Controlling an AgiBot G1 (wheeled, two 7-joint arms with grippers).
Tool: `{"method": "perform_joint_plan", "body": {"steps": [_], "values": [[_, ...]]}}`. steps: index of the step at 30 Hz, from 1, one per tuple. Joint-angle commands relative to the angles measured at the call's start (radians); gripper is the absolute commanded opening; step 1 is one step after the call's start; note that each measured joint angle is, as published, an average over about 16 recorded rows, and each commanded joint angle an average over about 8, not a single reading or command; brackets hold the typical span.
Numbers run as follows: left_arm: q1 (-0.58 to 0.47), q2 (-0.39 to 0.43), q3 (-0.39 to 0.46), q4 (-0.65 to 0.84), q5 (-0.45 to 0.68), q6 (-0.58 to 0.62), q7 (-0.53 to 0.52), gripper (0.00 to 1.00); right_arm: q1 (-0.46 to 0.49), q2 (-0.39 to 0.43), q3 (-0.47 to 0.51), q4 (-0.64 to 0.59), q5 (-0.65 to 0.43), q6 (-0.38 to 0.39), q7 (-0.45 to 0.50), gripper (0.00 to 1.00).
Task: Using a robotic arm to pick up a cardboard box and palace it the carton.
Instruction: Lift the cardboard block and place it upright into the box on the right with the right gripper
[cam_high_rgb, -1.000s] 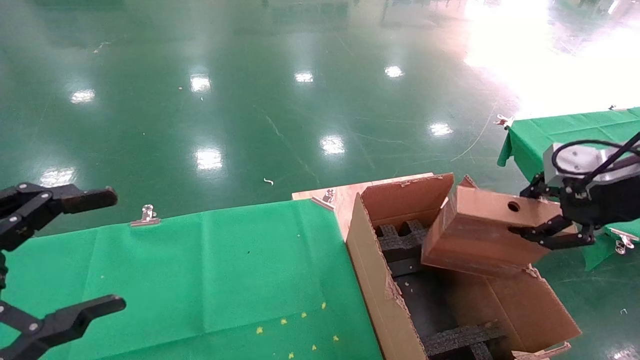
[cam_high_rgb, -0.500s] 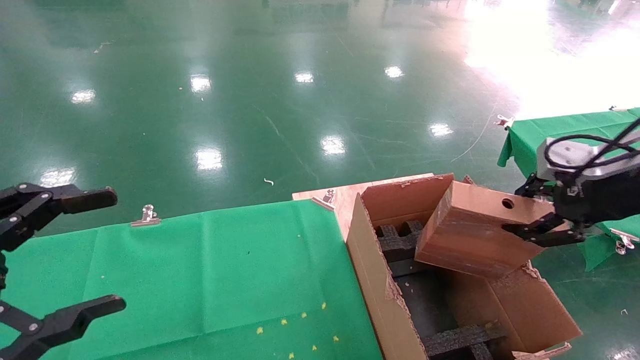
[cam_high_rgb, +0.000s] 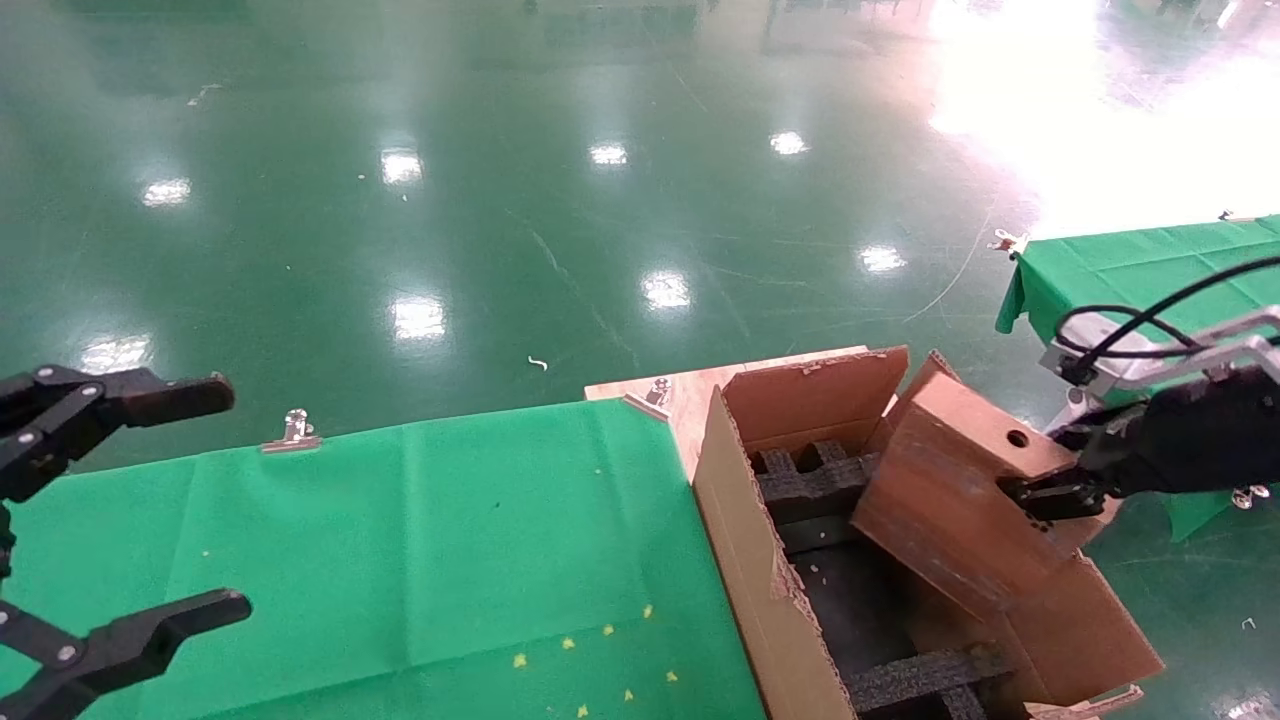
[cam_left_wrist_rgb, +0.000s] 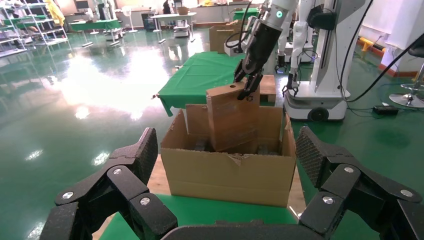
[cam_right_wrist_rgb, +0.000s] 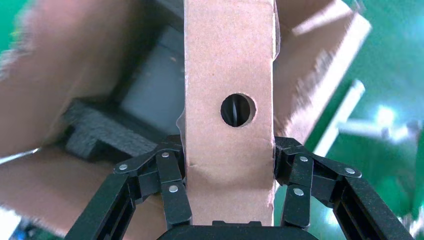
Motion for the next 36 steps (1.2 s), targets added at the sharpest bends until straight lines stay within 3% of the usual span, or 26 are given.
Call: {"method": "perform_joint_plan", "body": {"steps": [1,5,14,17,29,36], "values": [[0.000,0.000,0.000,0.000,0.000,0.000,0.000,1.00,-0.011,0.025,-0.010,0.062,-0.032,0.041,0.114,0.00],[0.000,0.000,0.000,0.000,0.000,0.000,0.000,1.00,-0.028,0.047,-0.018,0.111,-0.045,0.086,0.219,0.00],[0.000,0.000,0.000,0.000,0.000,0.000,0.000,1.00,-0.033,0.046,-0.021,0.110,-0.048,0.094,0.228,0.00],[0.000,0.000,0.000,0.000,0.000,0.000,0.000,1.00,-0.043,0.041,-0.028,0.118,-0.061,0.111,0.276,0.00],[0.000,0.000,0.000,0.000,0.000,0.000,0.000,1.00,-0.090,-0.016,-0.076,0.162,-0.228,0.162,0.668,0.00],[0.000,0.000,0.000,0.000,0.000,0.000,0.000,1.00,-0.115,-0.051,-0.096,0.167,-0.303,0.175,0.815,0.00]]}}
